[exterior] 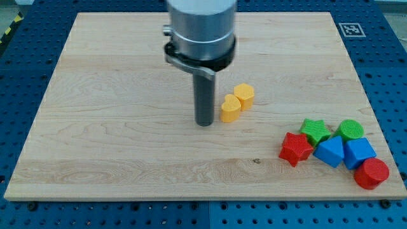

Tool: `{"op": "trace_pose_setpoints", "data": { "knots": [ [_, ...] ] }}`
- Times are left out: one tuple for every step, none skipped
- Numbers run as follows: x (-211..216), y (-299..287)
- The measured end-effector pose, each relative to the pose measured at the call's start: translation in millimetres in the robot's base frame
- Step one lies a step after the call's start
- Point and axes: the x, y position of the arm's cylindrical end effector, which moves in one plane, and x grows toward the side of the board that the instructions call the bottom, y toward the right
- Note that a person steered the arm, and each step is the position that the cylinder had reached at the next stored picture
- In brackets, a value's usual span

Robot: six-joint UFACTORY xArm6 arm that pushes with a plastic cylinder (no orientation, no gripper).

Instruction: Push the yellow hexagon towards left

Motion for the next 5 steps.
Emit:
{"op": "trace_pose_setpoints", "data": {
  "knots": [
    [-1, 11],
    [-1, 39],
    [4, 60],
    [23, 74],
    [15, 87]
  ]
}}
